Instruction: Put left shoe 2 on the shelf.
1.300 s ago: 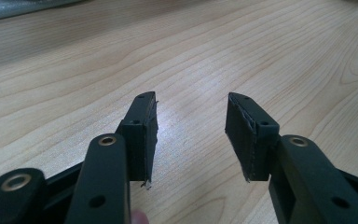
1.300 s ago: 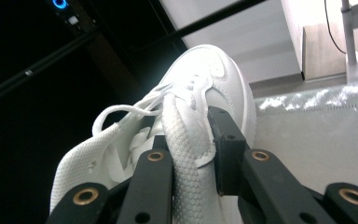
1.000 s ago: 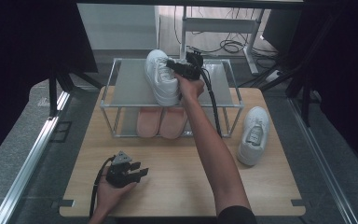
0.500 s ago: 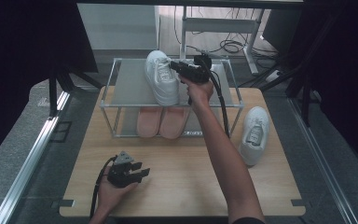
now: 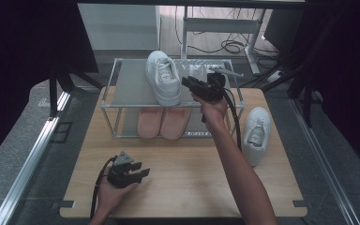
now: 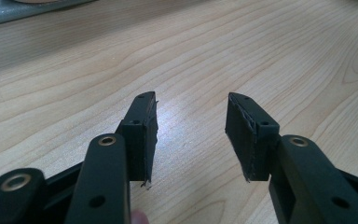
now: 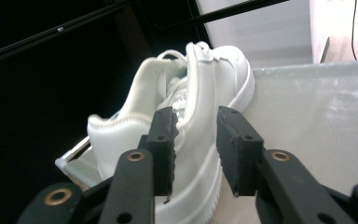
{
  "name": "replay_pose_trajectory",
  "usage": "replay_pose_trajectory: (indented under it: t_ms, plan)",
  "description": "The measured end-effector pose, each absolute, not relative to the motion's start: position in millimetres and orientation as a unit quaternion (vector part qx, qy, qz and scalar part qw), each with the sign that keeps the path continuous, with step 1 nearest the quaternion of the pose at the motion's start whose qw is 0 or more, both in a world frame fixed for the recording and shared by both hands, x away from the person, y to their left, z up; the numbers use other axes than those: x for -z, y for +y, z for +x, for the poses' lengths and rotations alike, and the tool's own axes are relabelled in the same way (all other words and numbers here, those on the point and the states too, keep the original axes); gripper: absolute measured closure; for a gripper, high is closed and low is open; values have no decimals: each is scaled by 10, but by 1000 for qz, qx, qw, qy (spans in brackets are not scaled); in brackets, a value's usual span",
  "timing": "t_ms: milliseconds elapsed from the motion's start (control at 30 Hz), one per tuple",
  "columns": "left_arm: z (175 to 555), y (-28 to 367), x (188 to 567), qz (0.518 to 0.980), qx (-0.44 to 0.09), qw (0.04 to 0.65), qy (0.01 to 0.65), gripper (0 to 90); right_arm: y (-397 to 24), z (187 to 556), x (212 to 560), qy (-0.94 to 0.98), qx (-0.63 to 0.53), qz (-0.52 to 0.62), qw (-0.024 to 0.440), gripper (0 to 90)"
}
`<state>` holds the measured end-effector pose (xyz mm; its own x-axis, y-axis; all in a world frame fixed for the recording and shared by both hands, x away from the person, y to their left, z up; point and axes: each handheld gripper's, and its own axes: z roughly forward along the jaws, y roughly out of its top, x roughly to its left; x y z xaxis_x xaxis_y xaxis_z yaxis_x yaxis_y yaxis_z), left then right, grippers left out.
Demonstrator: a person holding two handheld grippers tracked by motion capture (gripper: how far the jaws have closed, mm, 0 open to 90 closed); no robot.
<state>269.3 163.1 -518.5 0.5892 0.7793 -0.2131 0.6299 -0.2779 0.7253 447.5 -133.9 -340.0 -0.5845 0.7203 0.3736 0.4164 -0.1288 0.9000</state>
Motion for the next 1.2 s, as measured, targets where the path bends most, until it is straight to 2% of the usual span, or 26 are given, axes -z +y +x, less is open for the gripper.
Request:
replay_pose_trajectory:
  t_ms: [200, 467, 1200]
  plan:
    - [2691, 1634, 5185, 795, -92, 404, 442, 546, -1424, 4348, 3530, 651, -613, 433, 115, 781]
    - [2687, 1628, 5184, 796, -94, 403, 442, 546, -1456, 4264, 3656, 654, -618, 425, 101, 859]
    - [2666, 1631, 5129, 795, -103, 406, 438, 547, -1350, 4164, 3767, 661, -620, 415, 86, 893]
